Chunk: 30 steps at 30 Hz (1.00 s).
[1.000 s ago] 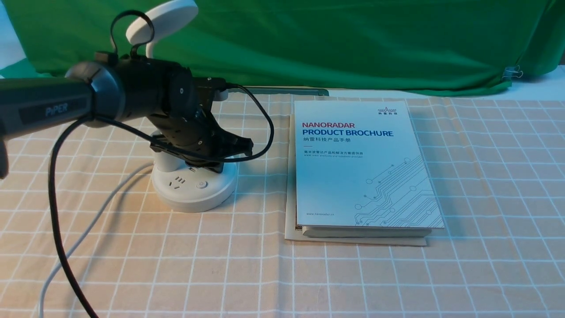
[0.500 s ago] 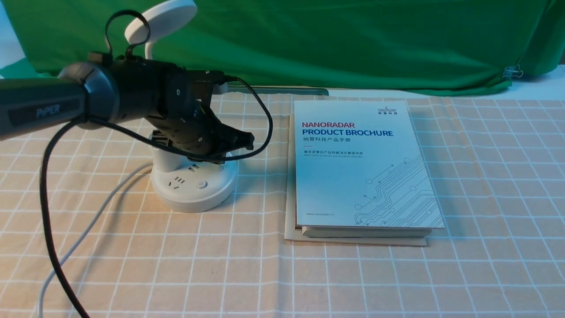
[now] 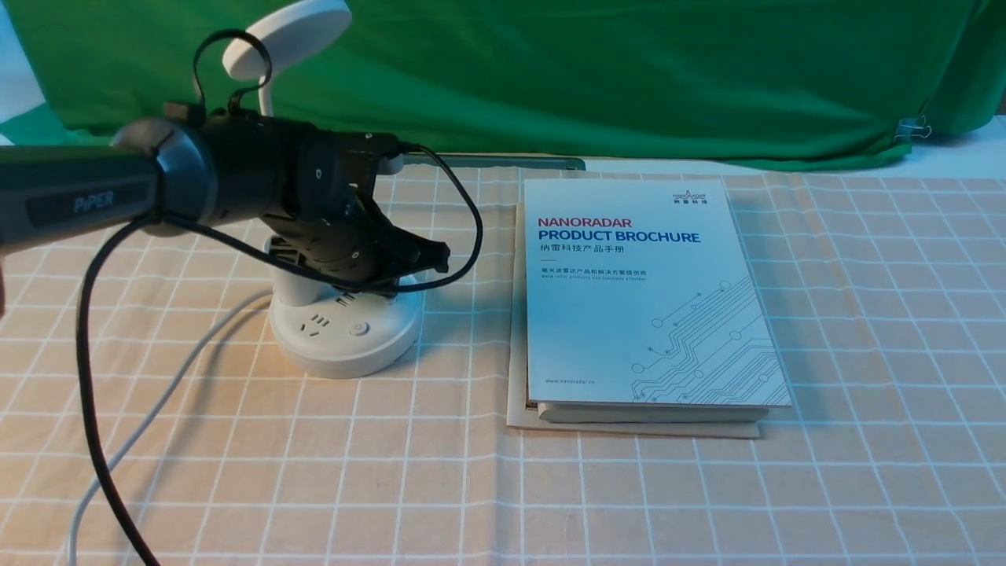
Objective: Turn on the table lamp on the light coffee tablecloth with your hand.
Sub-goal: 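Press the power button on the lamp base to turn the lamp on with the left gripper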
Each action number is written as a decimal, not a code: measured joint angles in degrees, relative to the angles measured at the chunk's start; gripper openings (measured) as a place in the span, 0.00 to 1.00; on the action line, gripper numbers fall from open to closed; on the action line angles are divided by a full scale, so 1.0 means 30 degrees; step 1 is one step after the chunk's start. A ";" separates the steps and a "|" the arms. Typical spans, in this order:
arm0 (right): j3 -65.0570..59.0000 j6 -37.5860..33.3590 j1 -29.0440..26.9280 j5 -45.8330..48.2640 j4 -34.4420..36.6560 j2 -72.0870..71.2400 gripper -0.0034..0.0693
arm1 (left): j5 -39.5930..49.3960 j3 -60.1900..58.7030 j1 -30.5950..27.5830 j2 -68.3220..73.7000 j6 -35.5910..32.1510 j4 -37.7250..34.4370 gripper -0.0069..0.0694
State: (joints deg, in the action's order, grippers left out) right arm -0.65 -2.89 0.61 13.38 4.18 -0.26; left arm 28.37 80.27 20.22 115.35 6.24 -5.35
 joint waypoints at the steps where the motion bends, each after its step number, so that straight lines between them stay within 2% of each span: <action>1: 0.0000 0.0000 0.0000 0.0000 0.0000 0.0000 0.38 | -0.0170 -0.0094 0.0000 0.0000 0.0000 0.0000 0.09; 13: 0.0000 0.0000 0.0000 0.0000 0.0000 0.0000 0.38 | -0.0810 -0.0519 0.0000 -0.0169 0.0000 -0.0086 0.09; 30: 0.0000 0.0000 0.0000 0.0000 0.0000 0.0000 0.38 | 0.0268 -0.0766 0.0000 -0.0754 -0.0554 -0.0248 0.09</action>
State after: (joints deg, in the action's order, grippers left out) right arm -0.65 -2.89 0.61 13.38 4.18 -0.26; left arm 29.17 77.97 20.22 113.09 4.58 -6.10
